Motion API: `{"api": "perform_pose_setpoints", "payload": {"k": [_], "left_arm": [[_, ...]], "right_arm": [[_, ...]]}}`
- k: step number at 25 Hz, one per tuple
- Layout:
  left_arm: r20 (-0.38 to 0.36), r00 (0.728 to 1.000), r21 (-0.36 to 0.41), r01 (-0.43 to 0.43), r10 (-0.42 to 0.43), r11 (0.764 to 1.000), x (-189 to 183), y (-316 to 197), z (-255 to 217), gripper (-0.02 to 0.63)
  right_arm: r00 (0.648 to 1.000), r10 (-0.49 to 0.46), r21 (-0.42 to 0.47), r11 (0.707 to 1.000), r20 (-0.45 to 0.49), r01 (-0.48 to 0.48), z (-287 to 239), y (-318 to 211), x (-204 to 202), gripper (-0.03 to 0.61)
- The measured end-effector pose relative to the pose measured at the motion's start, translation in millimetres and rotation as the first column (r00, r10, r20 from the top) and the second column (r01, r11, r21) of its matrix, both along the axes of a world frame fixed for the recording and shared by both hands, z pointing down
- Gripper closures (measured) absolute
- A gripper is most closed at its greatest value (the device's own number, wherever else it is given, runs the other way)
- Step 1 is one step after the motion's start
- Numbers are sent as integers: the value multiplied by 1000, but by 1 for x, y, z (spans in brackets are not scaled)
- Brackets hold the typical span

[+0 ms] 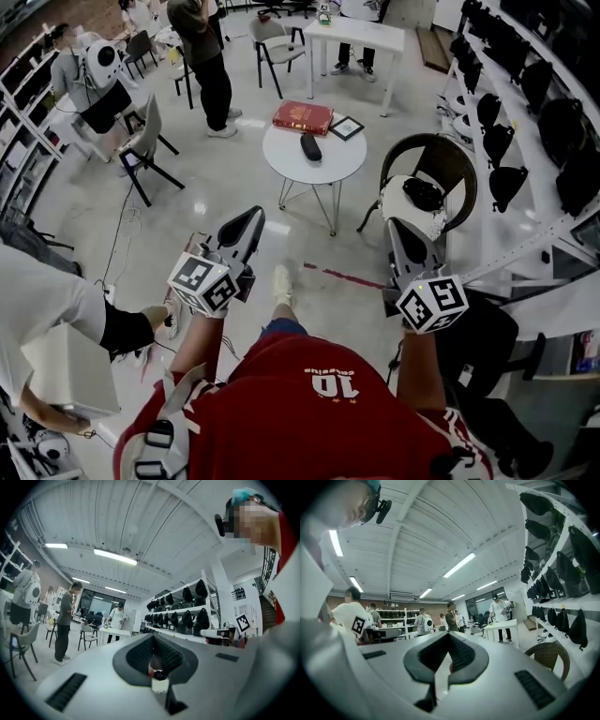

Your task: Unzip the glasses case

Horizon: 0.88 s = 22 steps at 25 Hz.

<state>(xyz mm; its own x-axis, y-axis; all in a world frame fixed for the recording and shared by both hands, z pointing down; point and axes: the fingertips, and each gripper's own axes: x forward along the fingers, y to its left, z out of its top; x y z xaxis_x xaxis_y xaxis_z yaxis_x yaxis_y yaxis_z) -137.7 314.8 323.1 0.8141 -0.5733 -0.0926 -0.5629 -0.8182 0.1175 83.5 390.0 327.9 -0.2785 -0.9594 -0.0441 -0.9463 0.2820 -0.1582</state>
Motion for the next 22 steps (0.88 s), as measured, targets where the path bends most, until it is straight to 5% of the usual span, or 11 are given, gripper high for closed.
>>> {"api": "perform_pose_setpoints", "payload": {"k": [22], "left_arm": [[8, 999, -27, 33, -33, 999, -12, -48, 13, 607]], "right_arm": [[999, -31, -55, 998, 16, 32, 11, -57, -3, 565]]}}
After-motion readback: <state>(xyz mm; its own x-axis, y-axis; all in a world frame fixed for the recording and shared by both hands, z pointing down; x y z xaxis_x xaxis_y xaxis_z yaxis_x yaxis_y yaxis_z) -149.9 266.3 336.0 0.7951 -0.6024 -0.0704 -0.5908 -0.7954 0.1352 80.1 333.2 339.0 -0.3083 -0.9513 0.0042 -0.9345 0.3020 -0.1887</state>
